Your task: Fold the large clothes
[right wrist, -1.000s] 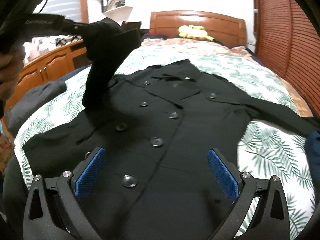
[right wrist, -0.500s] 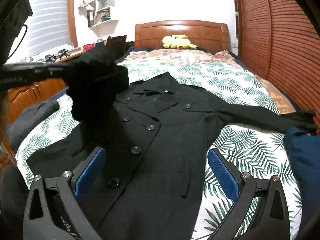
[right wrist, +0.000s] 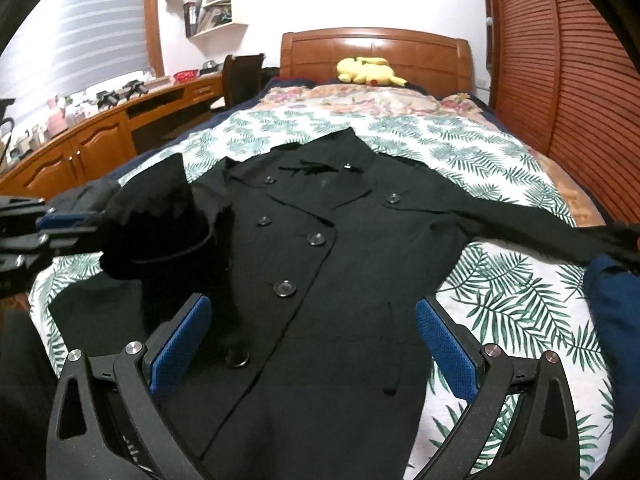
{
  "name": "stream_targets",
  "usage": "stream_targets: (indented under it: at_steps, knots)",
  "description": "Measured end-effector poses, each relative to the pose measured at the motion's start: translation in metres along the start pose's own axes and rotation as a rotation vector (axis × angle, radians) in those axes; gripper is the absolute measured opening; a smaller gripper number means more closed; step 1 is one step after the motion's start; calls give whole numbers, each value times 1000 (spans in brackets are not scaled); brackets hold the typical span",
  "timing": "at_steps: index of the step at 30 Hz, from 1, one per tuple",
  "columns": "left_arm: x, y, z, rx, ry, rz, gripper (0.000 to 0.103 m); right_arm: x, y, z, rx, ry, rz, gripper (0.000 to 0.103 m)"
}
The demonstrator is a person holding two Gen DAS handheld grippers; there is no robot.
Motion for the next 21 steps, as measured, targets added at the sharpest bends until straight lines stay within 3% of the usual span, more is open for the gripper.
stream_targets:
  at_steps: [10, 21]
  knots:
    - [12, -35, -22, -18, -33, -64, 28, 7, -3, 13, 21, 13, -1, 103]
    - [51, -55, -45, -64, 52, -107, 31, 57, -7, 49, 95, 100, -64, 103]
Point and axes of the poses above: each gripper's, at about its wrist camera, not at the fingertips, and z roughly the way its jaws point, x to its left, y to its top, the point moved 3 cm from there along z, roughly the way its jaws point, and after that the axes turned 3 degrees about y, right-handed, at the moved point
